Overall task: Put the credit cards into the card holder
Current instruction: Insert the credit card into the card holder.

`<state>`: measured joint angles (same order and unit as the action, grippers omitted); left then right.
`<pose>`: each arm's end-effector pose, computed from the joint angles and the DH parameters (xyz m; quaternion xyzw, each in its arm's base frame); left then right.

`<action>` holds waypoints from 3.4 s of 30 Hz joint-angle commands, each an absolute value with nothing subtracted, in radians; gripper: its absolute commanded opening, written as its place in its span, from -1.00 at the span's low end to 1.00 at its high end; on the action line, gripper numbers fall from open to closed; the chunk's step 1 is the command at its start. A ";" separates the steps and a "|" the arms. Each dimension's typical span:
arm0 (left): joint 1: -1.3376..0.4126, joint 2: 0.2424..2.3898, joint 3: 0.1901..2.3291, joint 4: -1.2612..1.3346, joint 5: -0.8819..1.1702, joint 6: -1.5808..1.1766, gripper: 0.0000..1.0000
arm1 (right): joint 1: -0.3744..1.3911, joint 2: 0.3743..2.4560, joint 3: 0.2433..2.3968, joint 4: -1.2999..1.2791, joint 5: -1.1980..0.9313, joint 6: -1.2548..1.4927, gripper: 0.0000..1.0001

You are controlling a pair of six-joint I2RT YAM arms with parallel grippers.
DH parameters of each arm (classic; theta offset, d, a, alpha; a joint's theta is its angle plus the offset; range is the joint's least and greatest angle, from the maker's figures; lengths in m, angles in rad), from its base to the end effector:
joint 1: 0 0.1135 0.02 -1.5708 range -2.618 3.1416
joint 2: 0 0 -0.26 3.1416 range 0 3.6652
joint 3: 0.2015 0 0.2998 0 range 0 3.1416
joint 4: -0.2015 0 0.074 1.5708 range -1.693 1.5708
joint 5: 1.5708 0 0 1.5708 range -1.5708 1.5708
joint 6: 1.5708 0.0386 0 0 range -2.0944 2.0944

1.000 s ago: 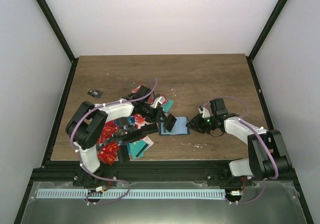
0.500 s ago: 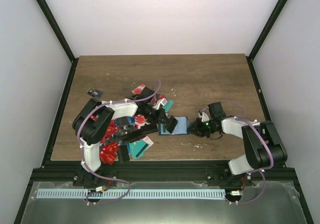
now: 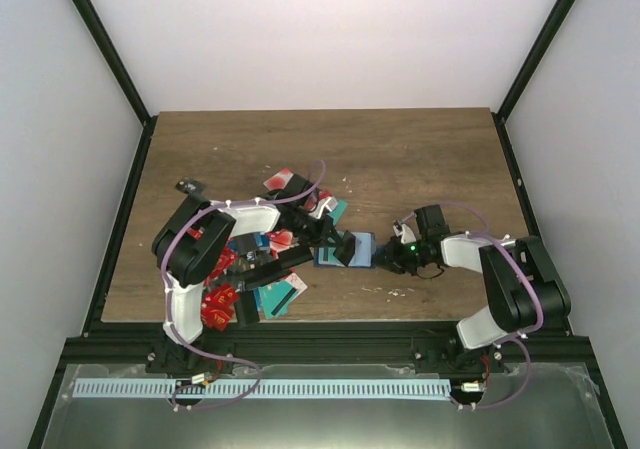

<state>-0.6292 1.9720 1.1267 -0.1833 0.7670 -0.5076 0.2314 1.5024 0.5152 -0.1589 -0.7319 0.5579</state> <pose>0.3188 -0.2652 0.0857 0.1543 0.8857 -0.4375 0.0152 0.2437 0.0839 0.0672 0.0739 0.9129 0.3986 0.0472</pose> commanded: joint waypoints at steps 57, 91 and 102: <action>-0.726 2.057 1.127 -0.119 0.696 -0.778 -0.85 | 0.261 1.583 0.593 -0.186 -0.730 0.539 -0.82; -0.721 1.987 1.389 -0.638 0.523 -0.447 -0.92 | 0.262 1.429 0.601 -0.175 -0.822 0.634 -0.55; -0.722 2.093 1.450 -0.659 0.525 -0.402 -0.92 | 0.261 1.527 0.604 -0.114 -0.818 0.680 -0.42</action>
<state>-0.7208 2.0594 1.4273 -0.6376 0.5308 -0.4347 0.2558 1.4918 0.6048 -0.1497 -0.8089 0.6571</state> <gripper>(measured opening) 0.040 0.284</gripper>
